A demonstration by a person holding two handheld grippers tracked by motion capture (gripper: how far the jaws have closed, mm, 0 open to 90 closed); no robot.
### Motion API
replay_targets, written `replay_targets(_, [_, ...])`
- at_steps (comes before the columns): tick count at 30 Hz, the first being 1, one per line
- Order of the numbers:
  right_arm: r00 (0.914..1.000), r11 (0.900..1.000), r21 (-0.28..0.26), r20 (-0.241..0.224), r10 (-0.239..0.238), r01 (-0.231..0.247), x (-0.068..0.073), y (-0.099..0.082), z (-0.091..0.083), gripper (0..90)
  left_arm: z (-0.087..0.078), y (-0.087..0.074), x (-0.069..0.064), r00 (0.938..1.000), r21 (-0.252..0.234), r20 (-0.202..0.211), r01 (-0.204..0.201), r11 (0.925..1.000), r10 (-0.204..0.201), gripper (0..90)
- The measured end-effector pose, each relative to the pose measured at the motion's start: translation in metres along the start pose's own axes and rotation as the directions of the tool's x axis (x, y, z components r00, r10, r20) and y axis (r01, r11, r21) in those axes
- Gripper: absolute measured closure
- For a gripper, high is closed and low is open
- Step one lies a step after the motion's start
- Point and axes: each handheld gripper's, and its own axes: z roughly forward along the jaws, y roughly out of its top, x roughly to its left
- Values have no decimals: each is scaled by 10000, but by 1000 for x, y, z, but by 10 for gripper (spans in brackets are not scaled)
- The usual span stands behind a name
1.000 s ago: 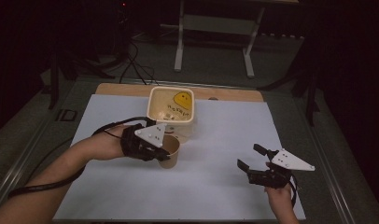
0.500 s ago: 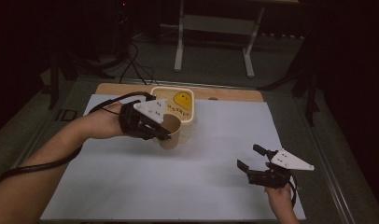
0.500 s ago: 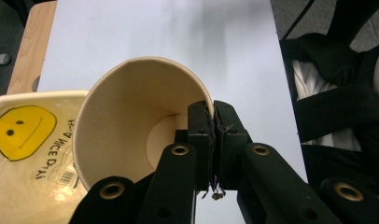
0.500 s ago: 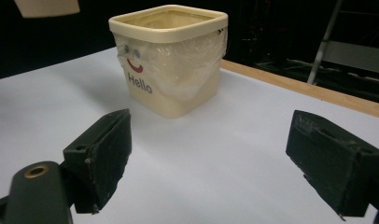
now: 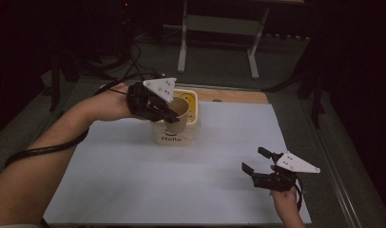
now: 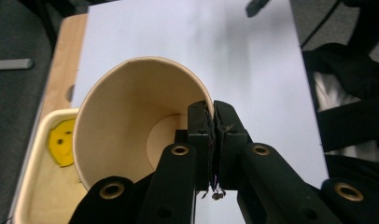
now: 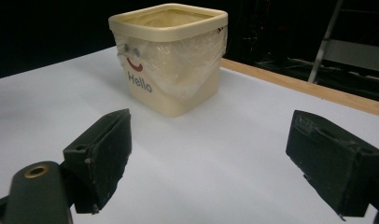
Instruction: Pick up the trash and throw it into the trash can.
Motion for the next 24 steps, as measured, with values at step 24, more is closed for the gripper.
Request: replay_targets(24, [10000,9999,151,-65,31,-30,0,-1,1,142,-7,18,48,9975,669,-545,488,9966,-452,878])
